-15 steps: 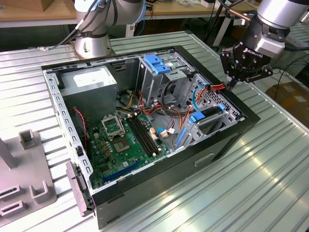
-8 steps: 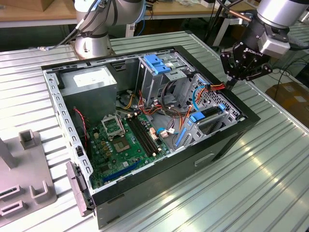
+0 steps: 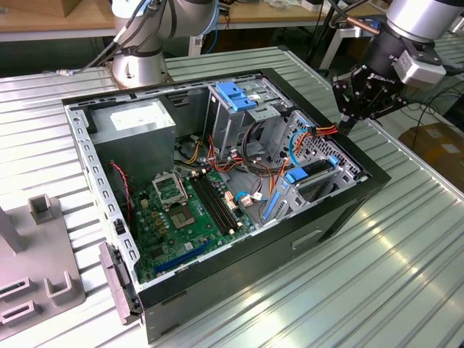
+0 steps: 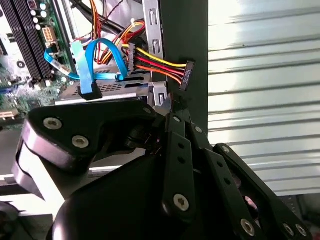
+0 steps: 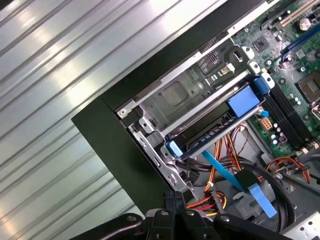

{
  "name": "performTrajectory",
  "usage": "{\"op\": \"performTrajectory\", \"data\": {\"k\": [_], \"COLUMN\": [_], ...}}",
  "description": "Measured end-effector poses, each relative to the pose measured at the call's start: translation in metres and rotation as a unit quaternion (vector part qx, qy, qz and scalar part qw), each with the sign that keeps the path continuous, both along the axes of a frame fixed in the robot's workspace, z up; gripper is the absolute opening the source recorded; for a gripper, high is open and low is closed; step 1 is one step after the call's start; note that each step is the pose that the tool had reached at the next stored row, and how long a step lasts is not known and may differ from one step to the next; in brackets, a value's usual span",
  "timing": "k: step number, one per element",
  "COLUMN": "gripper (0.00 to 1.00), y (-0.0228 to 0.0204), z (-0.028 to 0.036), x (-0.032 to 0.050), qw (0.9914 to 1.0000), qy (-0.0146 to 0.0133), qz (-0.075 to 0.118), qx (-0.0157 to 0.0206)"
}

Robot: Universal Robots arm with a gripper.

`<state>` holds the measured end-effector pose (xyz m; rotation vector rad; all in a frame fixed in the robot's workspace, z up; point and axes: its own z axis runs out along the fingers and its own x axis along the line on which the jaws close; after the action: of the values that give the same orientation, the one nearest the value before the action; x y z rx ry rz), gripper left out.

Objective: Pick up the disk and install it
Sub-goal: 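Insert the first disk wire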

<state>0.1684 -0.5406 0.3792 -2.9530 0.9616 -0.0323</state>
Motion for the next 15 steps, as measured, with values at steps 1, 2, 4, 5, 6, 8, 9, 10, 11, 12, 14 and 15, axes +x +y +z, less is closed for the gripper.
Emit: {"op": "performTrajectory", "data": {"k": [1, 2, 4, 5, 6, 8, 9, 10, 11, 12, 14, 15], "gripper": [0.11, 0.11, 0.11, 0.11, 0.11, 0.11, 0.11, 0.11, 0.11, 0.11, 0.11, 0.11], "y": [0.0020, 0.0035, 0.0065, 0.0077, 0.0094, 0.0121, 0.0131, 0.0145, 0.0152, 0.0154, 0.0154, 0.0154], "z": [0.0000, 0.0001, 0.0000, 0.0001, 0.0001, 0.0001, 0.0001, 0.0000, 0.0001, 0.0001, -0.0002, -0.0003], "x": [0.0008, 0.0014, 0.0024, 0.0028, 0.0034, 0.0046, 0.0050, 0.0054, 0.0055, 0.0058, 0.0060, 0.0060], "qw": [1.00000, 0.99999, 0.99997, 0.99996, 0.99994, 0.99989, 0.99986, 0.99980, 0.99975, 0.99959, 0.99874, 0.99815], "qy": [0.0000, 0.0000, 0.0000, 0.0000, 0.0000, 0.0000, 0.0000, 0.0000, 0.0000, 0.0000, 0.0000, 0.0000], "qz": [0.002, 0.004, 0.008, 0.009, 0.011, 0.015, 0.017, 0.020, 0.023, 0.029, 0.050, 0.061], "qx": [0.0000, -0.0001, 0.0000, -0.0001, 0.0000, -0.0001, 0.0000, 0.0000, -0.0001, -0.0001, -0.0001, -0.0001]}}
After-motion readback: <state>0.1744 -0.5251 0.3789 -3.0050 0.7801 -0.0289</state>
